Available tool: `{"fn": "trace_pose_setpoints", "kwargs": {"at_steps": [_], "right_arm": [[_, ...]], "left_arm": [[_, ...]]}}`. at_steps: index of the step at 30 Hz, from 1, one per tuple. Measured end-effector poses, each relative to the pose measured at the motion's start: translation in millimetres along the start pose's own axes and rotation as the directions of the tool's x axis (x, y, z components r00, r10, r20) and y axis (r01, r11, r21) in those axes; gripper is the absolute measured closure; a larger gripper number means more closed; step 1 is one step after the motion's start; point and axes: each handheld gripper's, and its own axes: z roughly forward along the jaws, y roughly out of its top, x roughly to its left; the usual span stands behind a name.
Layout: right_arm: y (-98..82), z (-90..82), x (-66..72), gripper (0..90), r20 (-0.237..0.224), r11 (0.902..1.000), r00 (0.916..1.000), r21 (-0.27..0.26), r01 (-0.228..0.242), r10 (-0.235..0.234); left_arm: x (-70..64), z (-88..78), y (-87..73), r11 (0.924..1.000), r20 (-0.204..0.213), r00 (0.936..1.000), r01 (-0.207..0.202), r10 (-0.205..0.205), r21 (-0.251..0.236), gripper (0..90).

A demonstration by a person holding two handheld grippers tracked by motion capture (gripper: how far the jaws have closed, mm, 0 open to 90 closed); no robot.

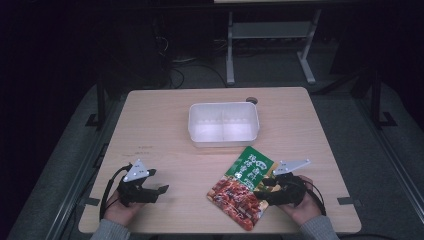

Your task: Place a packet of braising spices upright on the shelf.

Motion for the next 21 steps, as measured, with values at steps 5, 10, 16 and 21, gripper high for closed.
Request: {"fn": "trace_pose_setpoints", "kwargs": {"at_steps": [5,10,16,21], "right_arm": [[-1.4,-2.6,-0.7,39.0,0.007,1.0,1.0,-0.007,-0.003,0.003],[-1.0,-4.5,-1.9,39.0,0.01,0.9999,0.9999,-0.013,-0.008,0.008],[-1.7,-5.5,-3.5,38.9,0.014,0.9999,0.9998,-0.012,-0.012,0.012],[-2.6,-8.8,-5.3,38.8,0.023,0.9995,0.9994,-0.022,-0.025,0.025]], "left_arm": [[-10.5,7.2,6.6,0.9989,0.041,0.9982,-0.046,0.045,0.01,29.5],[-21.5,13.3,12.2,0.9963,0.083,0.9934,-0.082,0.08,0.023,32.4],[-35.0,17.9,20.7,0.9918,0.139,0.9825,-0.127,0.124,0.013,39.5],[-47.6,21.0,29.1,0.9873,0.184,0.9707,-0.159,0.155,0.005,45.2]]}}
